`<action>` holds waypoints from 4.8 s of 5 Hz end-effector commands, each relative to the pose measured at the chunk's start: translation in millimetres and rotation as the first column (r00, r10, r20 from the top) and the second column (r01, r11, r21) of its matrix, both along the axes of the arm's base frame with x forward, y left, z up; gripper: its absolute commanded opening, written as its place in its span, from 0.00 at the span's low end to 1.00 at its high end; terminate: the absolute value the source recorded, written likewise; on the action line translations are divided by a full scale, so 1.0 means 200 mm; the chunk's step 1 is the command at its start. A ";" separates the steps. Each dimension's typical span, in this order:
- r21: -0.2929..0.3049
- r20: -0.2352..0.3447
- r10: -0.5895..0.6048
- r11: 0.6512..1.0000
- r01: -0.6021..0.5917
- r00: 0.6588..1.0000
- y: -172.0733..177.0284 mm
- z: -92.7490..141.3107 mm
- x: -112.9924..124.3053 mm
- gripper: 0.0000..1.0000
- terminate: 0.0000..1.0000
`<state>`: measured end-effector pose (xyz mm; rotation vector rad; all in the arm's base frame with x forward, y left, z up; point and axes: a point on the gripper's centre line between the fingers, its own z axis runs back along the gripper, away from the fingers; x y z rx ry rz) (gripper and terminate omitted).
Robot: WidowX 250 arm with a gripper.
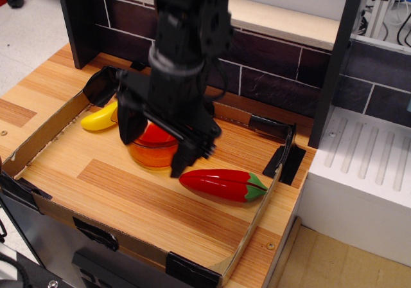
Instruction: Take sushi out of pot
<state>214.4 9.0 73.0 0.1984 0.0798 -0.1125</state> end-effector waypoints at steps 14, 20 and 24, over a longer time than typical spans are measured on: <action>-0.040 0.183 -0.731 0.662 0.748 0.657 0.21 -0.13 0.34 0.00 0.00; -0.050 0.140 -0.654 0.745 0.665 0.743 0.54 -0.09 -0.07 0.00 0.00; -0.226 0.109 -0.159 0.957 0.181 0.981 0.54 -0.28 -0.04 0.00 0.00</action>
